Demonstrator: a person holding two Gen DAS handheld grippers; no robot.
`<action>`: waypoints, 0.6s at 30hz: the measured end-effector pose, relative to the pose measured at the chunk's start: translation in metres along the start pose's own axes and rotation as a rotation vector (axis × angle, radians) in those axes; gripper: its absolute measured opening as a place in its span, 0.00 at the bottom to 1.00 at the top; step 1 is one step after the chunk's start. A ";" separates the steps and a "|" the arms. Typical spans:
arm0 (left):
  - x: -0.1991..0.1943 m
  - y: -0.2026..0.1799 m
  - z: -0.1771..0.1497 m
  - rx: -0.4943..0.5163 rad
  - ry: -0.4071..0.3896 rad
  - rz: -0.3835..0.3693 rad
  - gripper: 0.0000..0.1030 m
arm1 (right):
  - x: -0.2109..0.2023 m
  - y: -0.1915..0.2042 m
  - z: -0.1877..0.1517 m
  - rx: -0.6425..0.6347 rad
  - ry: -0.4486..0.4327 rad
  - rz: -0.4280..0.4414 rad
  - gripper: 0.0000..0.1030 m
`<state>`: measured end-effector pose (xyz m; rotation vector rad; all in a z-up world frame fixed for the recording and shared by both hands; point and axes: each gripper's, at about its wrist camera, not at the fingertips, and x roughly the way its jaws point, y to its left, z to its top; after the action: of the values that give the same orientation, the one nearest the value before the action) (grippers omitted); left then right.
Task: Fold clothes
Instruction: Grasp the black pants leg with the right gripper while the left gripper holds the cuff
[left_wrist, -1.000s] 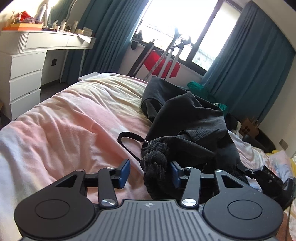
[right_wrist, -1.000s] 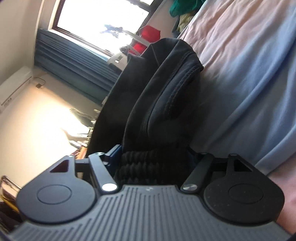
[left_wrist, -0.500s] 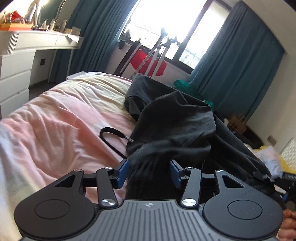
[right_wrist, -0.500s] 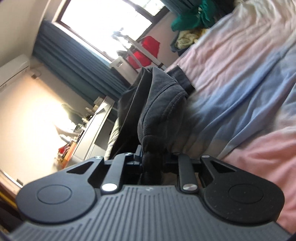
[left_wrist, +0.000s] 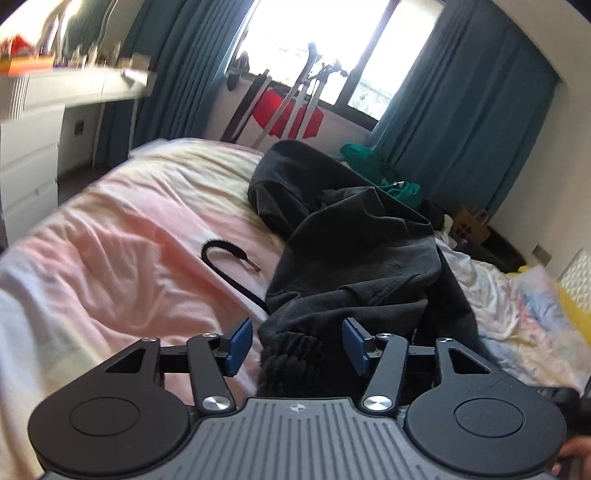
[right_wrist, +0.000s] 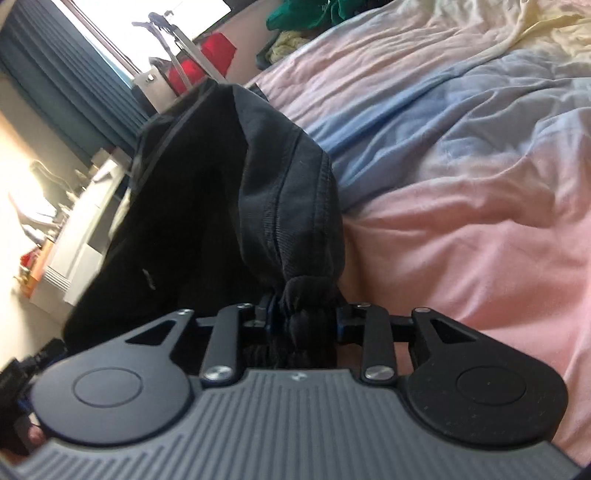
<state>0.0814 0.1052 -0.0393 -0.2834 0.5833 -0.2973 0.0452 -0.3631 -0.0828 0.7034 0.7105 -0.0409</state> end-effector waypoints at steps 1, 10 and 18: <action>-0.003 -0.001 0.000 0.013 -0.013 -0.003 0.63 | -0.003 0.000 0.000 0.008 -0.007 0.018 0.35; 0.008 -0.018 -0.002 0.133 -0.046 -0.025 0.81 | -0.002 -0.003 0.006 0.141 -0.017 0.119 0.82; 0.043 -0.007 -0.003 0.140 0.013 0.079 0.88 | 0.016 0.002 0.002 0.045 0.021 -0.003 0.79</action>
<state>0.1123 0.0836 -0.0605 -0.1236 0.5818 -0.2627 0.0591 -0.3598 -0.0899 0.7470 0.7324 -0.0528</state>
